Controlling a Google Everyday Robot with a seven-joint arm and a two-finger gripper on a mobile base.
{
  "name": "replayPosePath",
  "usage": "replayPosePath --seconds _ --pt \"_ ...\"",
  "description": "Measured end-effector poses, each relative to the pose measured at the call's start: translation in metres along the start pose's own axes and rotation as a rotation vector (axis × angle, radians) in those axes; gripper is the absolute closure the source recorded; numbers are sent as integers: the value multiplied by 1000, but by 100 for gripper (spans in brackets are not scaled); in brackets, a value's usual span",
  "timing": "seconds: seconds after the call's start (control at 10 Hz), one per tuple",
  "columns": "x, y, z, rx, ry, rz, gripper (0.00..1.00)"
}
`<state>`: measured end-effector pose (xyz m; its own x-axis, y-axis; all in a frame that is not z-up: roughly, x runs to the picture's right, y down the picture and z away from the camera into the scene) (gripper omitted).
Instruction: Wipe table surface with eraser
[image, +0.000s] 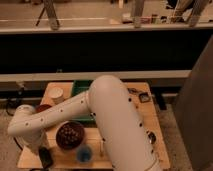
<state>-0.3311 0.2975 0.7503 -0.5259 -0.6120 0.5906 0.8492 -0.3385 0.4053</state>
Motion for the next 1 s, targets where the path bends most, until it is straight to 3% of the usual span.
replayPosePath --seconds 0.5,1.0 --pt "39 33 -12 -4 50 43 100" --pt "85 -3 -23 -26 68 -55 100"
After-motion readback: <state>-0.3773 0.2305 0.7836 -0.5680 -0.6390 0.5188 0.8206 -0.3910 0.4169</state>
